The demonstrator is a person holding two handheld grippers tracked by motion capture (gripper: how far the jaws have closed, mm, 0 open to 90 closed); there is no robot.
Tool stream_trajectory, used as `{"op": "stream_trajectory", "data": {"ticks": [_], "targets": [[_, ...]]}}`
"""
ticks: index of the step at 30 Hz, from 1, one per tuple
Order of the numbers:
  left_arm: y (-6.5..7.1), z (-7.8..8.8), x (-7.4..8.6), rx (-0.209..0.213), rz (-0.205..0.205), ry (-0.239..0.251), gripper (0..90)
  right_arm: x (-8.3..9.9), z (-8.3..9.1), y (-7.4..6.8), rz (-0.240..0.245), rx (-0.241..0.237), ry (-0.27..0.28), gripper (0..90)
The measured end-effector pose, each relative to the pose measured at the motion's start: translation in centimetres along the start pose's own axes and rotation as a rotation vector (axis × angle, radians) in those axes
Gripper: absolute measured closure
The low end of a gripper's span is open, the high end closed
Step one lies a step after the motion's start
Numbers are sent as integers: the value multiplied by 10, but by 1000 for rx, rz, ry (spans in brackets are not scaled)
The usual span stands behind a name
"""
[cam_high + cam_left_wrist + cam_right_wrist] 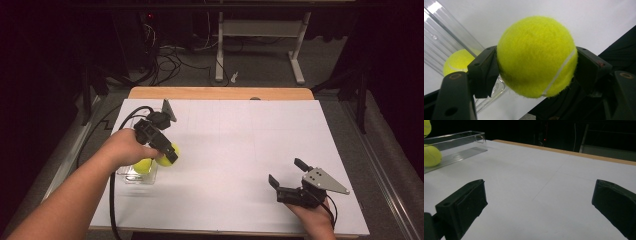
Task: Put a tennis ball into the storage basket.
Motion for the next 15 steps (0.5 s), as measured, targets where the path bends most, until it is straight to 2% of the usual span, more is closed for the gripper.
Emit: {"op": "stream_trajectory", "data": {"ticks": [7, 15], "targets": [[-6, 3, 2, -8, 19, -5, 272, 0, 0, 0, -1, -1, -1, 2], [-19, 8, 7, -11, 54, 6, 272, 0, 0, 0, -1, -2, -2, 2]]}}
Point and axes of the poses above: each handheld gripper's, and its own axes: z roughly backward along the jaws, x roughly out of its underside, y roughly to its right, the point moved 6 cm from there along -z, roughly forward along the jaws, and after that the axes turned 9 degrees about -y, right-handed, at the moved point
